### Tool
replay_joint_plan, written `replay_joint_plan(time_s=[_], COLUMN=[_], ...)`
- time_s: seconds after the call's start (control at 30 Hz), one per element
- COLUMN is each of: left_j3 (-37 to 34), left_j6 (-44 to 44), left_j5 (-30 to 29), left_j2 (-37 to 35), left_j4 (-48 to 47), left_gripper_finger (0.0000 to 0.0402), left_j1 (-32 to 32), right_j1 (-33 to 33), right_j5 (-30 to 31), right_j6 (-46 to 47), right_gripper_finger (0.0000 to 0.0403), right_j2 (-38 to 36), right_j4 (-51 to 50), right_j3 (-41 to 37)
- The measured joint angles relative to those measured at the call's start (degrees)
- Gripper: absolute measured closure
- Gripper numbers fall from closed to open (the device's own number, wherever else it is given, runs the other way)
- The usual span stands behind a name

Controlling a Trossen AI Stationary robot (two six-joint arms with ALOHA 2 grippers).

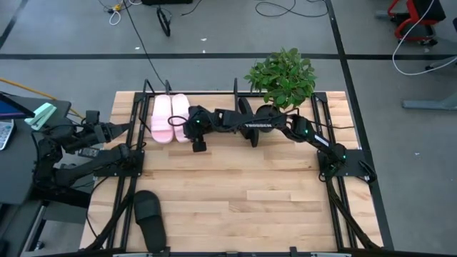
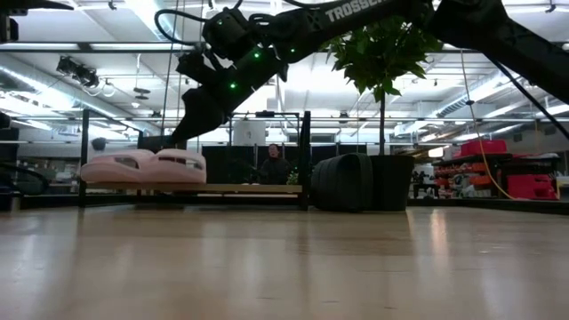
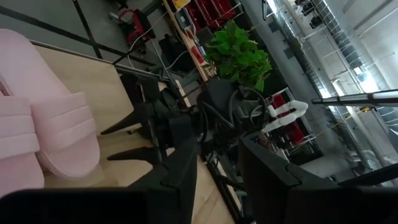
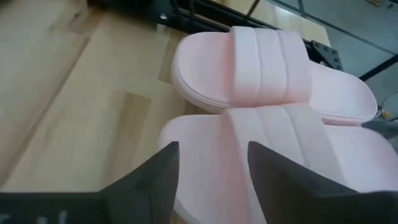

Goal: Pick and place slides into the shelf
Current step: Put the top black slide on the shelf

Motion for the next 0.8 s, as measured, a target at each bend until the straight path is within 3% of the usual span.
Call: replay_joint_plan(time_s=[0.3, 0.47, 0.8], left_j3=[0.0, 0.0, 0.0], left_j6=[0.0, 0.4, 2.4], left_j5=[0.0, 0.1, 0.6], left_j2=[0.0, 0.0, 0.0], left_j4=[0.0, 0.0, -0.4], left_gripper_finger=[0.0279, 0.0272, 0.0274], left_j1=[0.0, 0.0, 0.0], right_j1=[0.1, 0.2, 9.3], right_j5=[2.5, 4.2, 13.5], right_j6=[0.4, 6.7, 12.1], right_gripper_finger=[0.0201, 0.0212, 0.0286], right_j2=[-0.1, -0.6, -9.0], right_j4=[-3.0, -9.8, -21.7], right_j3=[0.0, 0.0, 0.1])
